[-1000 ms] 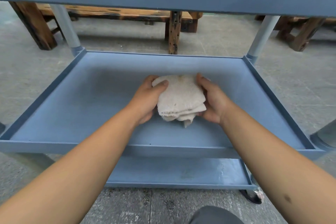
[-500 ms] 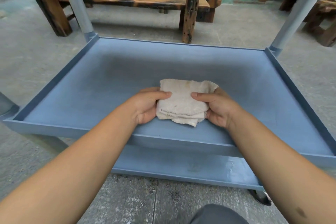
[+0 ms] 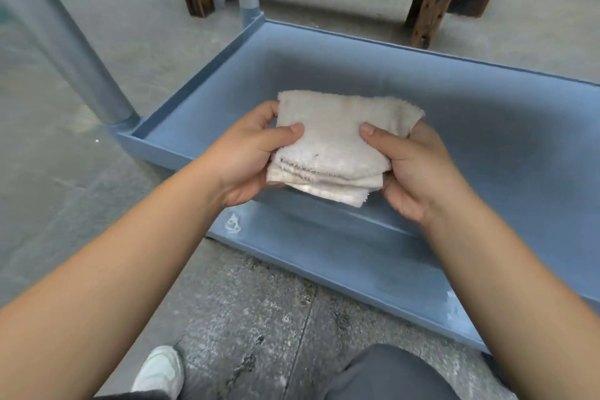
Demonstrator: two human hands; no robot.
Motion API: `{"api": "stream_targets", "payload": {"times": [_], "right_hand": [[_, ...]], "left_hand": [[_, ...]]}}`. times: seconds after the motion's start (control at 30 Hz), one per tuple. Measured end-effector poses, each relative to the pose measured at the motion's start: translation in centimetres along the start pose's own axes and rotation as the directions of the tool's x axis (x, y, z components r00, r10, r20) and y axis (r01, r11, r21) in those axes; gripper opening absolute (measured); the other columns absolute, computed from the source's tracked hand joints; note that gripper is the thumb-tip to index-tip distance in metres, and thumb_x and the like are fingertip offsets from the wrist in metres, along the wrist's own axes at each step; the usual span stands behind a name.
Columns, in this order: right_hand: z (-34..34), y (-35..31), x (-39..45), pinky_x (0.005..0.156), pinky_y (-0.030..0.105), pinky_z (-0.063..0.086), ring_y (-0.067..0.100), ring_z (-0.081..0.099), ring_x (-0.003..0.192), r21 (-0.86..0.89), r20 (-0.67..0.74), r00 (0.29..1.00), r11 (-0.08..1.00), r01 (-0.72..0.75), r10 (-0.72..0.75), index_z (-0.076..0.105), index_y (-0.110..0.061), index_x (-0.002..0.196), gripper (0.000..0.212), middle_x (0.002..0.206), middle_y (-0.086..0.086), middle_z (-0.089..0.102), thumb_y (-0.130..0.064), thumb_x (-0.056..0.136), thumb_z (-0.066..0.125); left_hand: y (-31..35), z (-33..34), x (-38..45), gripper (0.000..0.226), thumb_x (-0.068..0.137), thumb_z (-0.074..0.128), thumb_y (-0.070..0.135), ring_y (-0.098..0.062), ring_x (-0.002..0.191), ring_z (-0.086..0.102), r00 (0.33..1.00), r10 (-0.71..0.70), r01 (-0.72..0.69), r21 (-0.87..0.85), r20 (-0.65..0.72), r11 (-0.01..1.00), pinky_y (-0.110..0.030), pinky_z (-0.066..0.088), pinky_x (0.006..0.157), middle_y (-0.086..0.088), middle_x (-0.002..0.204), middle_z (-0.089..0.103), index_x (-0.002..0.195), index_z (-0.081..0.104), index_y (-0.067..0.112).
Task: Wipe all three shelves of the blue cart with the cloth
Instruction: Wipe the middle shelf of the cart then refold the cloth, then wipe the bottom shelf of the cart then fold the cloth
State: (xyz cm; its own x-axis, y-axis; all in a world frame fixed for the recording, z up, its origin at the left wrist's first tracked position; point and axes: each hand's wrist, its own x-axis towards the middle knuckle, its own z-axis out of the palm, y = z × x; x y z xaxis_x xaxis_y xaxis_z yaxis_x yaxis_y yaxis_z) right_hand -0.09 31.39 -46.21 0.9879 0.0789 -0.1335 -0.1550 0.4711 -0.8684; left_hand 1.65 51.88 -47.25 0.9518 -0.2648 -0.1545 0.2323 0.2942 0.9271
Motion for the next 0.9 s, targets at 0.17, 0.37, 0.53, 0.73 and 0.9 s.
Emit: {"api": "stream_targets", "payload": {"times": [0.17,0.37,0.53,0.73,0.9], "right_hand": [[4.2,4.2,-1.7,0.086,0.049,0.056,0.029,0.068,0.107,-0.055,0.176,0.978,0.993,-0.100,0.108,0.062,-0.003,0.116,0.036,0.114,0.014,0.070,-0.002,0.081,0.066],[5.4,10.7,-3.8,0.088,0.046,0.055,0.026,0.064,0.113,-0.040,0.339,0.899,0.959,-0.282,0.279,0.063,-0.010,0.120,0.039,0.121,0.010,0.068,-0.006,0.081,0.066],[3.2,18.9,-3.8,0.088,0.043,0.056,0.029,0.063,0.115,-0.031,0.225,0.890,0.916,-0.400,0.396,0.049,-0.002,0.133,0.057,0.124,0.014,0.066,-0.003,0.078,0.065],[-2.5,25.9,0.5,0.089,0.050,0.054,0.030,0.063,0.115,-0.010,0.023,0.890,0.891,-0.455,0.455,0.055,-0.003,0.129,0.050,0.125,0.017,0.064,-0.002,0.080,0.065],[-5.8,29.8,5.0,0.083,0.049,0.056,0.030,0.065,0.112,-0.026,-0.095,0.924,0.927,-0.375,0.371,0.061,-0.009,0.122,0.044,0.121,0.014,0.067,-0.001,0.079,0.065]], "left_hand": [[-0.1,-5.7,-6.0,0.043,0.084,0.063,0.013,-0.028,0.102,0.068,0.995,-0.021,0.024,0.024,-0.096,0.999,-0.046,0.057,0.084,-0.013,0.117,0.068,0.126,0.053,0.011],[-3.1,-10.6,-11.4,0.047,0.084,0.060,0.008,-0.026,0.101,0.066,0.978,-0.124,0.116,-0.056,-0.169,0.992,-0.039,0.057,0.083,-0.012,0.119,0.065,0.129,0.052,0.011],[-9.8,-15.2,-11.2,0.045,0.085,0.061,0.004,-0.026,0.098,0.067,0.947,-0.293,0.281,-0.107,-0.129,0.954,-0.039,0.057,0.081,-0.015,0.119,0.065,0.129,0.052,0.010],[-19.0,-18.3,-4.2,0.034,0.092,0.058,0.004,-0.026,0.094,0.070,0.903,-0.397,0.391,-0.073,-0.166,0.918,-0.040,0.060,0.069,-0.014,0.109,0.070,0.125,0.054,0.010],[-24.4,-19.6,1.6,0.017,0.094,0.061,0.012,-0.018,0.072,0.069,0.894,-0.391,0.403,0.013,-0.221,0.915,-0.038,0.058,0.055,0.000,0.084,0.073,0.104,0.059,0.026]]}}
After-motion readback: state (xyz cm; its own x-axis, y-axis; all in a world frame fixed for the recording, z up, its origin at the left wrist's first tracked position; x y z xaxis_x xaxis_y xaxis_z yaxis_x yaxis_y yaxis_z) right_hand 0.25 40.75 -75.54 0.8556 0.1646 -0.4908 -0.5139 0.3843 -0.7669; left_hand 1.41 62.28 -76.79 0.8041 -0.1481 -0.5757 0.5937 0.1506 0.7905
